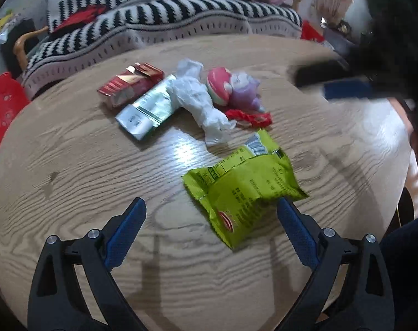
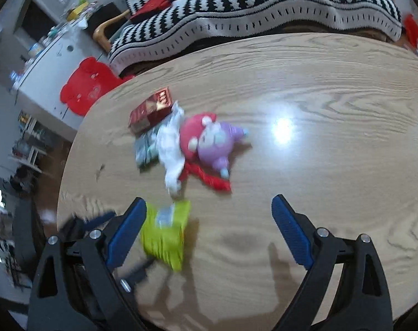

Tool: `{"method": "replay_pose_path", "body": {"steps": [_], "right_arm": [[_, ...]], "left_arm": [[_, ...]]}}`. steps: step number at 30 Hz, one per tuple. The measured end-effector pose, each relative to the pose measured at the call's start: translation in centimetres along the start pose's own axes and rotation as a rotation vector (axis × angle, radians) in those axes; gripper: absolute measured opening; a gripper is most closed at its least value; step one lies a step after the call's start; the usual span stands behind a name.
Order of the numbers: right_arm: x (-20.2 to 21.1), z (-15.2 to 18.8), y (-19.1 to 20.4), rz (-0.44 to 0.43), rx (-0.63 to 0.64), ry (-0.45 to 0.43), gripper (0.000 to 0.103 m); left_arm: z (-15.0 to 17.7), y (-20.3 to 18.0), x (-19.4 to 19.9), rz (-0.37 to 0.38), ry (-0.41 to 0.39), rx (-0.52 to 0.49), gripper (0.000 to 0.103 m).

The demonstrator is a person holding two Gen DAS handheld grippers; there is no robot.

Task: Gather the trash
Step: 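Grasp the pink-purple toy with the right tool while the left tool grasps the yellow-green snack bag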

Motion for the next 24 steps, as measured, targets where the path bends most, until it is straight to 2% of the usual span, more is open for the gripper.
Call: {"method": "replay_pose_path", "body": {"steps": [3,9,12,14,16,18,19,24], "right_arm": [[-3.1,-2.3,0.4,0.0,-0.059,0.048,0.089],[-7.0,-4.4,1.5,-0.057,-0.144,0.117,0.089],[-7.8,-4.7,1.7,-0.019,-0.128,0.108,0.088],[-8.0,-4.7,1.5,-0.001,-0.116,0.1,0.078],[-8.2,-4.6,1.5,0.003,-0.093,0.09,0.07],[-8.2,-4.4,1.6,-0.003,-0.072,0.079,0.065],[-8.0,-4.3,1.6,-0.01,-0.062,0.069,0.061],[-5.4,-3.4,0.4,-0.017,-0.055,0.023,0.056]], "left_arm": [[-0.1,0.4,-1.0,-0.029,0.001,-0.018,0.093],[-1.2,0.4,-1.8,0.011,-0.045,0.005,0.093],[-1.5,0.2,-1.9,0.011,-0.056,-0.005,0.091],[-1.4,-0.1,-1.9,0.037,-0.054,0.004,0.08],[-1.4,0.0,-2.1,0.033,-0.035,0.017,0.063],[-1.2,0.0,-1.9,0.028,-0.025,0.03,0.06],[-1.2,0.0,-1.7,0.03,-0.021,0.037,0.054],[-1.2,0.3,-0.8,0.041,-0.027,0.084,0.048]]}}
Point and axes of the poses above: each gripper's, at about its wrist camera, not at the fingertips, and x roughly against the way its jaws point, y to its left, z to its underside, the point moved 8 cm from there along -x, roughly the way its jaws point, and after that the axes turned 12 degrees about z, right-handed, at the moved point
